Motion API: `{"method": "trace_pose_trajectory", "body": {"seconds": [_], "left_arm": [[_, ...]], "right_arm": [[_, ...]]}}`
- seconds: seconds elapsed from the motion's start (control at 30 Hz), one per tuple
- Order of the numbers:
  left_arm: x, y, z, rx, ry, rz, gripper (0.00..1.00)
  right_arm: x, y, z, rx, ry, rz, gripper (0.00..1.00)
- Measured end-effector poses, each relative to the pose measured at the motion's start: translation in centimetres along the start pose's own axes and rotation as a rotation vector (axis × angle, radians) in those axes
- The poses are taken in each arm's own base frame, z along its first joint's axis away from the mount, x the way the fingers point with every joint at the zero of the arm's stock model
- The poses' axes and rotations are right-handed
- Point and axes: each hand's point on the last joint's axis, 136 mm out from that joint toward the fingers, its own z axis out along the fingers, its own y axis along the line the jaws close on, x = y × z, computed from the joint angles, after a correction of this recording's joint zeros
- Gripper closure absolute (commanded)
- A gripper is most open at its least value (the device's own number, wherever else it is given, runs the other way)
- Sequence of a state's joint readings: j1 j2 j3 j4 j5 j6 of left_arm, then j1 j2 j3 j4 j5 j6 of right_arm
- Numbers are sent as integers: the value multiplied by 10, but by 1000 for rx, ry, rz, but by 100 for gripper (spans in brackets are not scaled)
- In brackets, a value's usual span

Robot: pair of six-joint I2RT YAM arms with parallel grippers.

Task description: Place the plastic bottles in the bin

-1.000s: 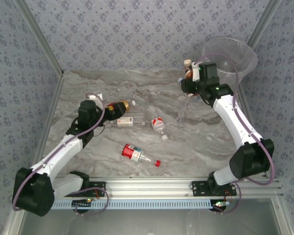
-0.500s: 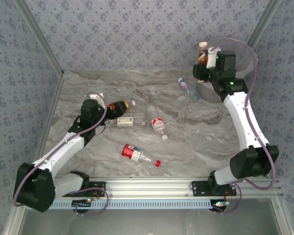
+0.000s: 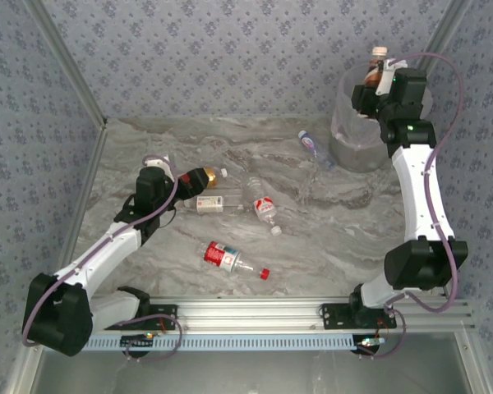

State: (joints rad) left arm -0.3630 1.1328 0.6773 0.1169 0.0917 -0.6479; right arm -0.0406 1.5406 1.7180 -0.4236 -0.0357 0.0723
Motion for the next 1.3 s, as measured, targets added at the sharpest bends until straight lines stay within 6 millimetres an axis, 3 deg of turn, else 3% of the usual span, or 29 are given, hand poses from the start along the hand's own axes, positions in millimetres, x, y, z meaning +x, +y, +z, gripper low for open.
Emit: {"method": "trace_pose_trajectory", "body": {"seconds": [0.17,0.47,0.77,1.13,1.3], "left_arm": [[0,2,-2,-14,-4,-1,1],[0,6,-3,-36,-4,-9,1],[1,9,-3,-51,-3,-10,1],[0,12,-3,-65,-8,-10,1],[1,13,-3,-66,-8,-11,0]], "right_arm": [[-3,-27,24,108,-8,24,55],[4,-48,84,192,46,22,52],[26,-74,113,215,143,59,48],[43,-75,142,183,207,135,42],[46,-74,154,169,214,171,32]]}}
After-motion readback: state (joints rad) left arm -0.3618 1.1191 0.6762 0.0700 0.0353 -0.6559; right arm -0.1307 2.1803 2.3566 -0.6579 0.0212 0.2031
